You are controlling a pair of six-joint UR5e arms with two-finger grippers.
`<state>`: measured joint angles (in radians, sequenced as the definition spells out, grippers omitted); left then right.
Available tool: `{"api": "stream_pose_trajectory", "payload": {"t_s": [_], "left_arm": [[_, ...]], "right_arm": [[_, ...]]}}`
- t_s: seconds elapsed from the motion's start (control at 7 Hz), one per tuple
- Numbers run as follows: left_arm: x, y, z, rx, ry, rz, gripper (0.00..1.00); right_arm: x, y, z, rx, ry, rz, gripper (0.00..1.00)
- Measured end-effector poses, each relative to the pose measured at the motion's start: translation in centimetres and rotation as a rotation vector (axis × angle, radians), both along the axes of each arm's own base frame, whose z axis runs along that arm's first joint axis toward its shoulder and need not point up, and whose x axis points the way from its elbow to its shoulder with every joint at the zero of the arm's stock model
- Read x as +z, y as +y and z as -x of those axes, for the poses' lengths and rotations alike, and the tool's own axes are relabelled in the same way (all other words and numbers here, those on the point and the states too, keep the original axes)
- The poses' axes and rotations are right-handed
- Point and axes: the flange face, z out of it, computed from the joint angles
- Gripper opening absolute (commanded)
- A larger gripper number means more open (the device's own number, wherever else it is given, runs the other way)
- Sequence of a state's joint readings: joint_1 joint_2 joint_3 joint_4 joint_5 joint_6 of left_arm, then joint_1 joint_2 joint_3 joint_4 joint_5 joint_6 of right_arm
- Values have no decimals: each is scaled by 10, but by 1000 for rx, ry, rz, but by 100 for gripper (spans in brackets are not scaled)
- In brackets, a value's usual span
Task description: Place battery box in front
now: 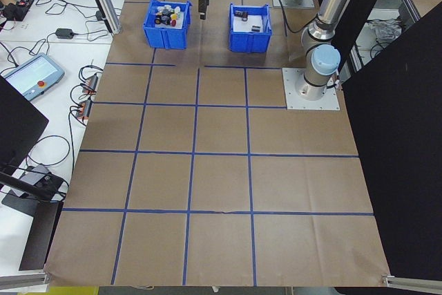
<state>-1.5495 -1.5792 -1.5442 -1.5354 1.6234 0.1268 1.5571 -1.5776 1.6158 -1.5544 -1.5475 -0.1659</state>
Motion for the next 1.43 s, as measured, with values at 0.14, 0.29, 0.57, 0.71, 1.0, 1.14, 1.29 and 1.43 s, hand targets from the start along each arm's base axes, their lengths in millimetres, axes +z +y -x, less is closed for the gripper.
{"api": "stream_pose_trajectory", "payload": {"t_s": [0.14, 0.29, 0.57, 0.71, 1.0, 1.14, 1.29, 1.43], "left_arm": [[-1, 4, -1, 4, -5, 2, 100], [-2, 7, 0, 6, -7, -2, 99], [-4, 8, 0, -1, -5, 2, 99], [-5, 8, 0, 3, -4, 2, 99], [-9, 6, 0, 47, 1, -5, 100], [-12, 8, 1, 122, 8, -8, 100], [-15, 13, 2, 225, 18, -7, 99], [-16, 24, 4, 381, 27, 0, 99]], "right_arm": [[-4, -9, -1, 92, -4, 16, 100], [-7, -23, -2, 166, -5, 21, 100], [-4, -67, -13, 357, -10, 38, 100], [0, -90, -29, 479, -11, 53, 100], [4, -121, -72, 640, -18, 85, 100], [1, -130, -96, 706, -20, 93, 100], [-6, -136, -123, 787, -19, 92, 100], [-17, -139, -149, 876, -18, 85, 100]]}}
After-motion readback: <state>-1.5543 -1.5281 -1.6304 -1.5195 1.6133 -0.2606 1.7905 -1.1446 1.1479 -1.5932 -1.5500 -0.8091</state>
